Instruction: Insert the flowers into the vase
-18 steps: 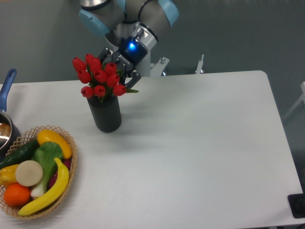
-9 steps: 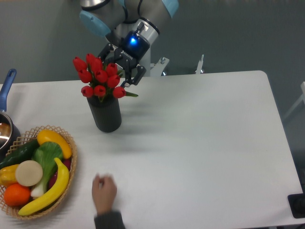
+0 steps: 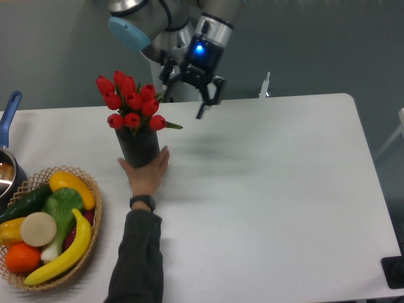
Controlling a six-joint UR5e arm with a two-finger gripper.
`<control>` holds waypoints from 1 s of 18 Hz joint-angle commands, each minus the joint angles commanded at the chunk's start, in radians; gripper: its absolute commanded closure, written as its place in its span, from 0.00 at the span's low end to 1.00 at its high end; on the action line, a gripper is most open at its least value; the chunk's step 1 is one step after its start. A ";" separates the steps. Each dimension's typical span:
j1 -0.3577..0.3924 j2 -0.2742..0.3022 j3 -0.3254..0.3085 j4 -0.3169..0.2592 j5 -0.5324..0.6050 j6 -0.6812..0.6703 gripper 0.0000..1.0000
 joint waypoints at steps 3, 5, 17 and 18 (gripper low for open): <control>0.019 -0.107 0.104 0.005 0.029 0.000 0.00; 0.011 -0.176 0.191 0.005 0.116 -0.003 0.00; -0.099 -0.489 0.546 -0.052 0.587 0.118 0.00; -0.113 -0.517 0.575 -0.069 0.627 0.129 0.00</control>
